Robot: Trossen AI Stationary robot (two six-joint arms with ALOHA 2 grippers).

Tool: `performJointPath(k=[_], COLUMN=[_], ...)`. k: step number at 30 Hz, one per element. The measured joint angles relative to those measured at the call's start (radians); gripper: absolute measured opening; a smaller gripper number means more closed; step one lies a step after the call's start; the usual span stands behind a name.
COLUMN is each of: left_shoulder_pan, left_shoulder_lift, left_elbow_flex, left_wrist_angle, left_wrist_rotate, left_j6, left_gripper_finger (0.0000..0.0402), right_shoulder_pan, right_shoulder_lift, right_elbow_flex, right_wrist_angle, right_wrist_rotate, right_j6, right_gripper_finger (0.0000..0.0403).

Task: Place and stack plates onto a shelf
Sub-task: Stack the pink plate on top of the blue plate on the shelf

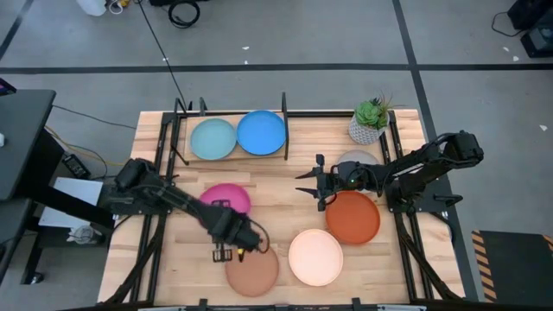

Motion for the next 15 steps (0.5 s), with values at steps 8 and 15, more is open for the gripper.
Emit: performJointPath(k=[8,15], left_shoulder_pan=[0.082,0.138], left_shoulder_lift=[0.0,-0.001], left_elbow_flex=[0.122,0.176], left_wrist_angle=[-0.108,-0.192], left_wrist_rotate=[-0.089,-0.296], left_j6=[0.191,0.38], left_gripper_finger=[0.0016,0.0016], right_shoulder_pan=[0.015,0.09], right_shoulder_lift=[0.0,0.0], right_elbow_flex=[0.0,0.0], right_wrist_angle=[-0.093,-0.127], right_wrist_rotate=[0.023,0.135], right_j6=[0.085,0.145], right_gripper_finger=[0.0159,0.0159])
